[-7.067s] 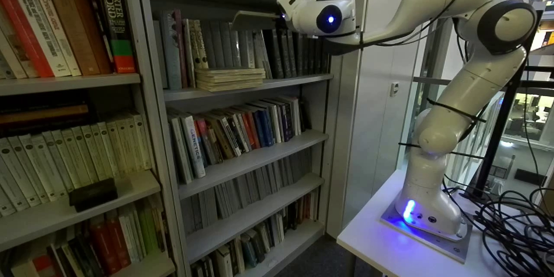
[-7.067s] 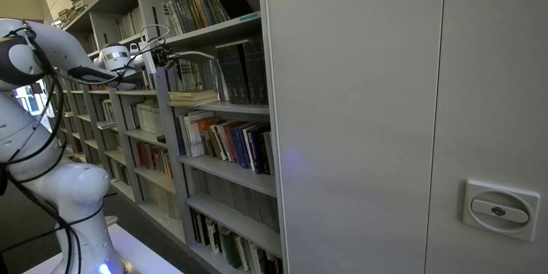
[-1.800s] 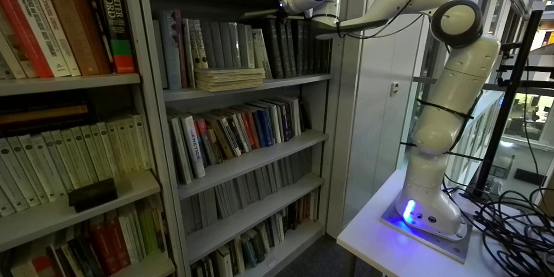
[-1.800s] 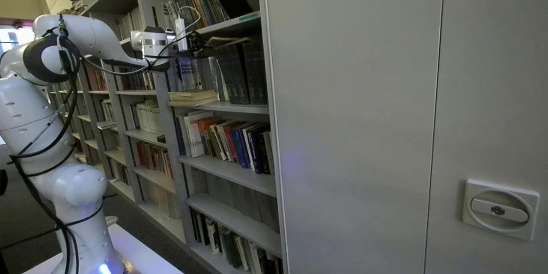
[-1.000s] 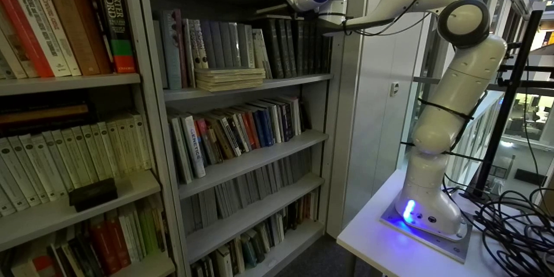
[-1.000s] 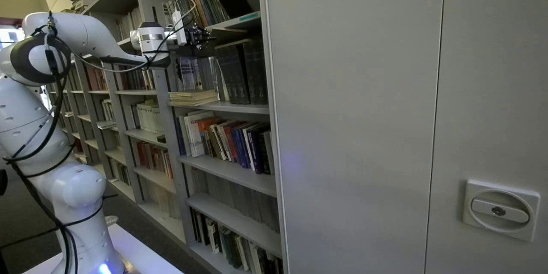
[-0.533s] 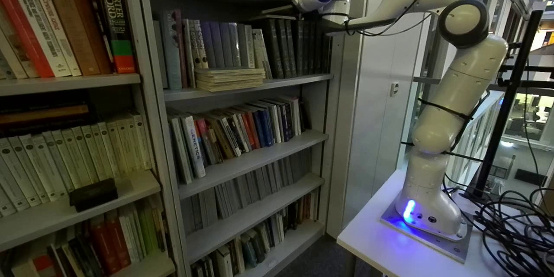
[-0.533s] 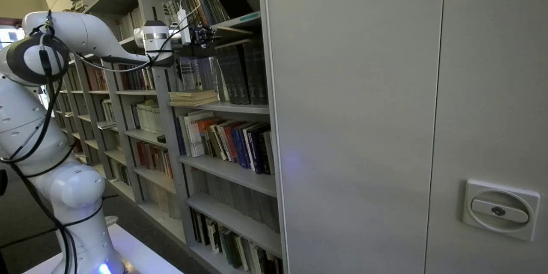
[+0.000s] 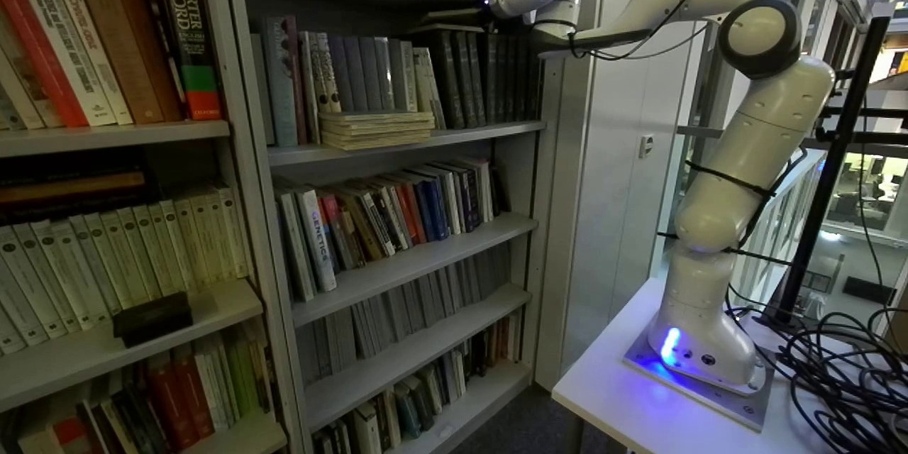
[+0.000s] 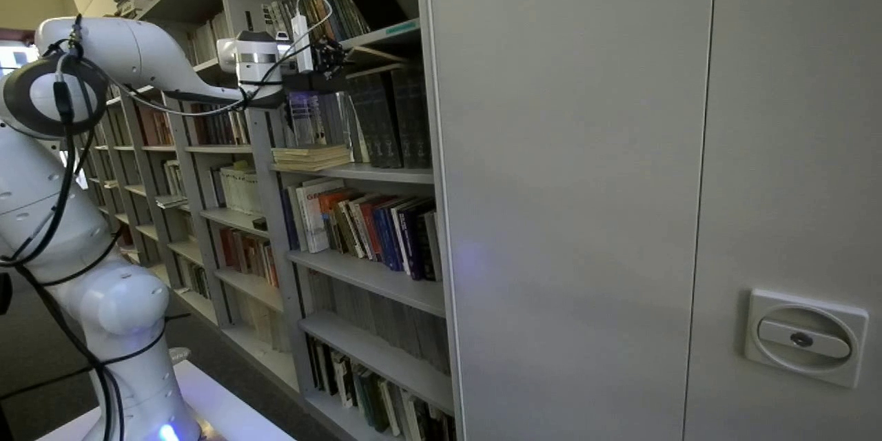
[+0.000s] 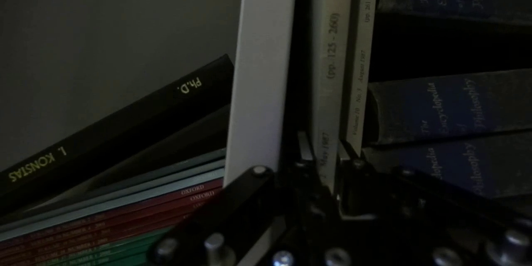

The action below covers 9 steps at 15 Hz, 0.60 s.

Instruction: Pick up one of the paper books and put it on top of the large encyclopedia books

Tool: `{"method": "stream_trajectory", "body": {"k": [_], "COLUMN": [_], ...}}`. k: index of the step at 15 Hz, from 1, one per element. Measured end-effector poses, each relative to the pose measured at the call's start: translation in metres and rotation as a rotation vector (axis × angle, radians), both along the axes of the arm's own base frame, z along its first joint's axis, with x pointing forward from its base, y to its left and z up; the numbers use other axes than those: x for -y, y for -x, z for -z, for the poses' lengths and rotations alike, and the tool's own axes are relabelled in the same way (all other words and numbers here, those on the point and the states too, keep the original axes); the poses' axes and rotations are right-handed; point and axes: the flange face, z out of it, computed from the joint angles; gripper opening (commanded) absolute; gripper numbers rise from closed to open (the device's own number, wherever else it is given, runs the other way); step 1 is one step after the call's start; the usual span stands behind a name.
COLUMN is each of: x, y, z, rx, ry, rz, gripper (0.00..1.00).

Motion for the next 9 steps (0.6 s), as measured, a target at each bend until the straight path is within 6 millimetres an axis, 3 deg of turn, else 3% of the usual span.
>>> {"method": "stream_trajectory", "body": {"k": [9], "x": [0.012], "y": [0.002], "z": [0.002], "rx": [0.008], "ry": [-0.022], "rz": [-0.097], "gripper": [0.03]}}
